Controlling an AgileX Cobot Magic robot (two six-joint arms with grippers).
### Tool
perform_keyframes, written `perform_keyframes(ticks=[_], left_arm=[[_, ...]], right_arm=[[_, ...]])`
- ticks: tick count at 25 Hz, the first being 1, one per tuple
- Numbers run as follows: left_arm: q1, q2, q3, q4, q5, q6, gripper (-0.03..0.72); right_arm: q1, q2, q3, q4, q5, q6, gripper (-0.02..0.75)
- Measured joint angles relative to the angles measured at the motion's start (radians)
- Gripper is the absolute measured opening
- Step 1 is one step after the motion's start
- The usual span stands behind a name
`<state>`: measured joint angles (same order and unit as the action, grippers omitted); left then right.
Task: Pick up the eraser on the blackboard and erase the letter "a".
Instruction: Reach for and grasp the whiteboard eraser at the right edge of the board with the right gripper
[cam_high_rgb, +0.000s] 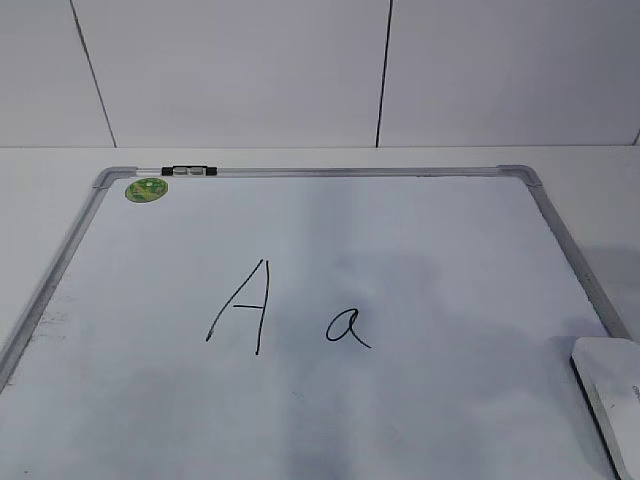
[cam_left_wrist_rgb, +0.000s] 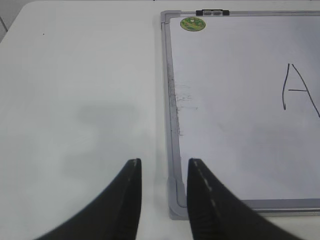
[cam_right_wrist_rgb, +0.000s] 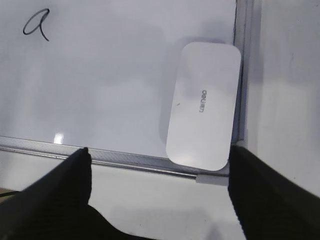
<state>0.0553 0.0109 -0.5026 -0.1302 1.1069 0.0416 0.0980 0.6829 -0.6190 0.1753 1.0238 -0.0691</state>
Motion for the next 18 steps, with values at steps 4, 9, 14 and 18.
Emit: perform_keyframes(ticks=[4, 9, 14, 18], left_arm=[[0.0, 0.0, 0.0, 0.0, 0.0, 0.0, 0.235], [0.0, 0.0, 0.0, 0.0, 0.0, 0.0, 0.235], [0.0, 0.0, 0.0, 0.0, 0.0, 0.0, 0.235], [0.0, 0.0, 0.0, 0.0, 0.0, 0.0, 0.235]], right_arm=[[0.0, 0.099, 0.0, 0.009, 0.009, 0.0, 0.676], [0.0, 0.21, -0.001, -0.002, 0.009, 0.004, 0.677], [0.0, 0.296, -0.001, -0.043, -0.001, 0.047, 0.678], [0.0, 0.357, -0.001, -0.058, -0.029, 0.069, 0.678]])
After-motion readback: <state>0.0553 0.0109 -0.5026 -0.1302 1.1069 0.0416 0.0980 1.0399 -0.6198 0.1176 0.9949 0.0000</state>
